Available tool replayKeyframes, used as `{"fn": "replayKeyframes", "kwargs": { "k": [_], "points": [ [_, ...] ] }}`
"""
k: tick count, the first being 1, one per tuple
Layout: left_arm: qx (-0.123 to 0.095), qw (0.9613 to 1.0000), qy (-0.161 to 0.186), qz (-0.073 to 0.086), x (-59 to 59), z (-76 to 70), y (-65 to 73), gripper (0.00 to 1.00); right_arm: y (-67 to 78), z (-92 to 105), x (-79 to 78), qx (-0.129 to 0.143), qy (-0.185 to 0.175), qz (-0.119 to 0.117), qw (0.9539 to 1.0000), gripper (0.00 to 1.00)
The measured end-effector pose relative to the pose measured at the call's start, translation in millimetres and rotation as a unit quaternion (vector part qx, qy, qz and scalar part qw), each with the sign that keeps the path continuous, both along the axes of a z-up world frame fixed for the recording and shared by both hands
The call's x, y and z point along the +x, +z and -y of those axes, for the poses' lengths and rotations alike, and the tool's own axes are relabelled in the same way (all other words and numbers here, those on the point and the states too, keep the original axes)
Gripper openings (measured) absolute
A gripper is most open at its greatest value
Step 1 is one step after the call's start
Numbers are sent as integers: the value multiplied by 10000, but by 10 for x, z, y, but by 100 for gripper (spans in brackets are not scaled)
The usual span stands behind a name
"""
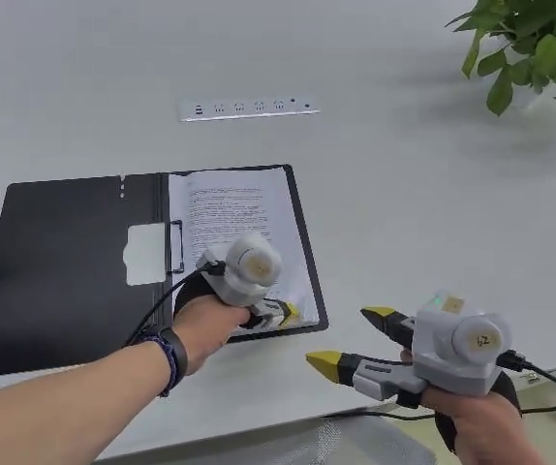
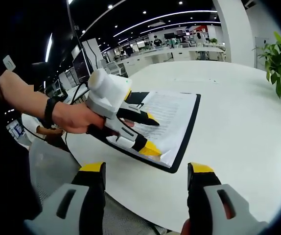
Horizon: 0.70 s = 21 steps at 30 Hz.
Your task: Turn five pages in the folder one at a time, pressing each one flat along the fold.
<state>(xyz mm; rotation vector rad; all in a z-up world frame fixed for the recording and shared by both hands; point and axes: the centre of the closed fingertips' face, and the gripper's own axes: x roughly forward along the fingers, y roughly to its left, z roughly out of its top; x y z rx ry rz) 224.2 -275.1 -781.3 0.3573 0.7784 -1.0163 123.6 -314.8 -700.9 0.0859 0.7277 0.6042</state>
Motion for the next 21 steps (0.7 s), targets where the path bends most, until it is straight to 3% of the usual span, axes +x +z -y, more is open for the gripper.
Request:
{"fn": "replayKeyframes", "kwargs": {
  "k": [8, 21],
  "points": [
    [66, 9997, -71, 215, 0, -6, -23, 55, -65, -26, 156, 131, 38, -30, 9999, 65],
    [-56, 9997, 7, 257, 80, -43, -9, 45, -228, -77, 486, 405, 84, -160, 9990, 57]
  ]
}}
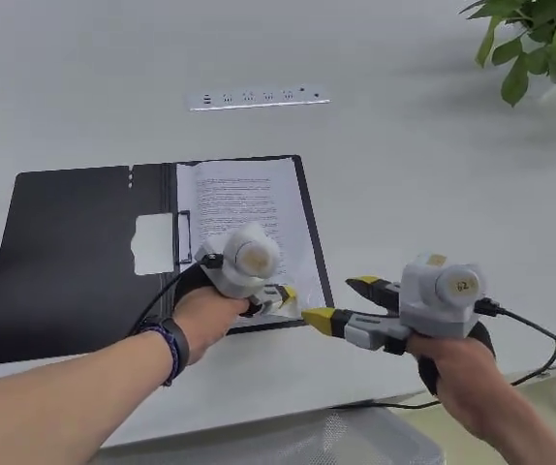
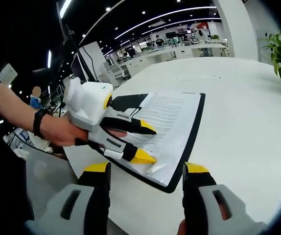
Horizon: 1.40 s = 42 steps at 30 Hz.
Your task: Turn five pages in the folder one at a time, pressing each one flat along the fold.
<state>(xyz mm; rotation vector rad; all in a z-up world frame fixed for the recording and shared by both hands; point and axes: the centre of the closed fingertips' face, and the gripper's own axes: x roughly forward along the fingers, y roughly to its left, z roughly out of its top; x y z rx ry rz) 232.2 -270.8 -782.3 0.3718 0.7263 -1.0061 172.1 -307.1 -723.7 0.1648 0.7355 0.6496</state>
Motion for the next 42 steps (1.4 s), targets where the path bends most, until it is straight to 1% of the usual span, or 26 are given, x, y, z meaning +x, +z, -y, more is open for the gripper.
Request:
{"fn": "replayKeyframes", "kwargs": {
  "k": [3, 5, 8, 11, 13, 15, 20, 25, 28, 35, 42],
  "points": [
    [-48, 10000, 62, -33, 19, -14, 7, 41, -51, -39, 37, 94, 25, -85, 9999, 54],
    [-50, 10000, 52, -29, 20, -13, 2, 40, -126, -83, 35, 184, 66, -223, 9996, 53],
    [-77, 9999, 68, -27, 20, -15, 5, 40, -196, -110, 42, 172, 113, -282, 9994, 50],
    [-111, 9999, 101, -44, 28, -21, 10, 38, -234, -150, 70, 323, 69, -378, 9987, 47],
    [-125, 9999, 95, -54, 32, -23, 11, 37, -255, -157, 94, 330, 54, -391, 9987, 46],
    [-193, 9997, 144, -108, 39, -26, 17, 37, -290, -151, 131, 335, 14, -434, 9985, 45],
    [-299, 9992, 165, -195, 34, -29, 27, 36, -279, -126, 279, 403, -149, -394, 9983, 41],
    [-333, 9990, 180, -230, 32, -27, 30, 35, -273, -141, 417, 450, -148, -358, 9982, 41],
    [-342, 9990, 185, -233, 32, -28, 32, 35, -290, -154, 465, 485, -134, -370, 9980, 41],
    [-346, 9989, 181, -240, 28, -25, 31, 35, -312, -184, 486, 536, -82, -404, 9977, 40],
    [-372, 9989, 118, -266, 4, -17, 38, 38, -313, -170, 475, 645, -92, -463, 9968, 37]
  ]
}}
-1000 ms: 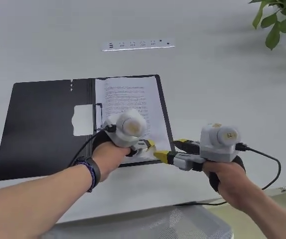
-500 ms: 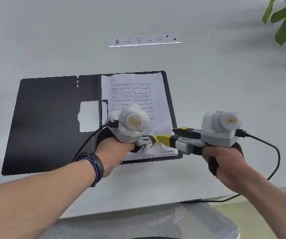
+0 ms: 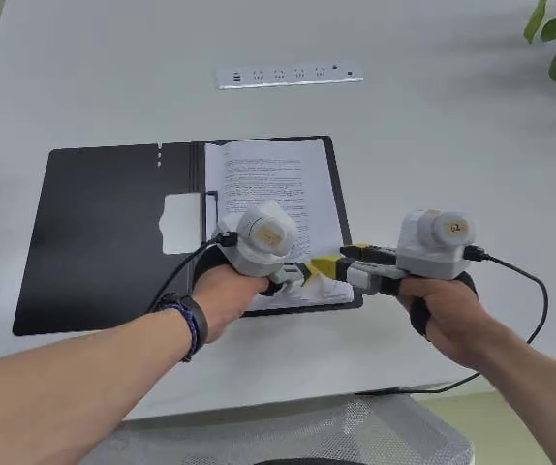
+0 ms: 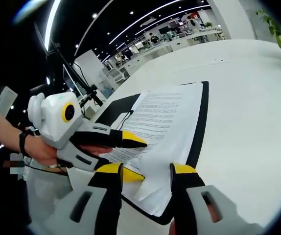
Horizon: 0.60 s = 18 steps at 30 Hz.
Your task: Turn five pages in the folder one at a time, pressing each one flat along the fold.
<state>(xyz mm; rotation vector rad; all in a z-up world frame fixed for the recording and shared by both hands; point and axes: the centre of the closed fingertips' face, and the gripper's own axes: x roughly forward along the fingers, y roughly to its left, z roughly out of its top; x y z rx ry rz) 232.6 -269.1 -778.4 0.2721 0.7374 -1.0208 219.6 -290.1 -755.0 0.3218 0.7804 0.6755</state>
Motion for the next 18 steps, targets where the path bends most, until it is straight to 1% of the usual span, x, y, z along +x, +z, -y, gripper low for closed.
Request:
{"fn": "replayKeyframes", "kwargs": {
  "k": [2, 5, 6, 7, 8, 9, 11, 16, 18],
  "points": [
    [-11, 10000, -37, -23, -21, 2, 8, 39, 5, 21, -5, 19, -12, -6, 10000, 35],
    [-42, 9999, -104, -60, -61, 3, 29, 41, 47, 45, -25, 187, -130, -37, 9997, 32],
    [-43, 9999, -138, -50, -79, 0, 38, 41, 51, 44, -39, 238, -162, -86, 9995, 29],
    [-47, 9998, -205, -27, -108, -3, 54, 42, 47, 35, -72, 341, -197, -225, 9990, 25],
    [-57, 9997, -236, -32, -130, -8, 62, 43, 61, 28, -78, 396, -224, -243, 9987, 22],
    [-72, 9997, -242, -43, -151, -22, 69, 44, 89, 20, -78, 446, -247, -196, 9985, 19],
    [-91, 9997, -237, -57, -170, -47, 77, 46, 118, -7, -92, 549, -278, -214, 9979, 17],
    [-152, 9998, -104, -83, -186, -141, 120, 49, 103, -32, -113, 632, -394, -288, 9968, 11],
    [-180, 9998, -53, -80, -190, -178, 156, 51, 120, -64, -128, 652, -405, -273, 9967, 7]
  ]
}}
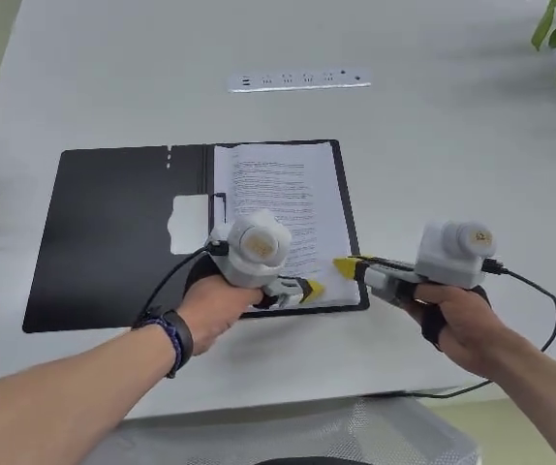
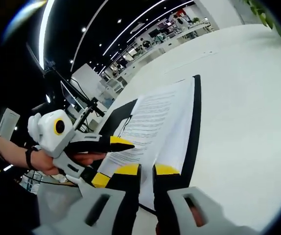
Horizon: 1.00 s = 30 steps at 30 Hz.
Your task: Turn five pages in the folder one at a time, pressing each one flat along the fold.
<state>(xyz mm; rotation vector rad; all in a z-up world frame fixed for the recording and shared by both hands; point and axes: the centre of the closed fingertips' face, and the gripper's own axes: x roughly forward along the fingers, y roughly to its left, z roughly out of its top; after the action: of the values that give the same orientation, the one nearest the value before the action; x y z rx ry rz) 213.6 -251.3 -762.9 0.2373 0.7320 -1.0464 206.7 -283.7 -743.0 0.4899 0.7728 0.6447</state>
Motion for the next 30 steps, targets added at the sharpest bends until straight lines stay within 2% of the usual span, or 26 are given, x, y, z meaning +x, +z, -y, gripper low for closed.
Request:
{"fn": "replayKeyframes", "kwargs": {
  "k": [5, 13, 20, 26, 30],
  "points": [
    [7, 9999, 164, -34, -2, -114, 41, 56, 27, -28, 23, -20, -81, 96, 9999, 0],
    [-96, 9988, 475, -40, -1, -302, 118, 58, 92, -44, 91, 66, -146, 192, 9997, 0],
    [-159, 9975, 685, 49, 33, -480, 193, 59, 186, -61, 185, 133, -147, 325, 9993, 0],
    [-261, 9964, 807, 83, 50, -645, 265, 62, 288, -200, 248, 207, -120, 496, 9985, 0],
    [-236, 9959, 857, 181, 55, -798, 324, 62, 360, -338, 276, 274, -103, 555, 9980, 0]
  ]
}}
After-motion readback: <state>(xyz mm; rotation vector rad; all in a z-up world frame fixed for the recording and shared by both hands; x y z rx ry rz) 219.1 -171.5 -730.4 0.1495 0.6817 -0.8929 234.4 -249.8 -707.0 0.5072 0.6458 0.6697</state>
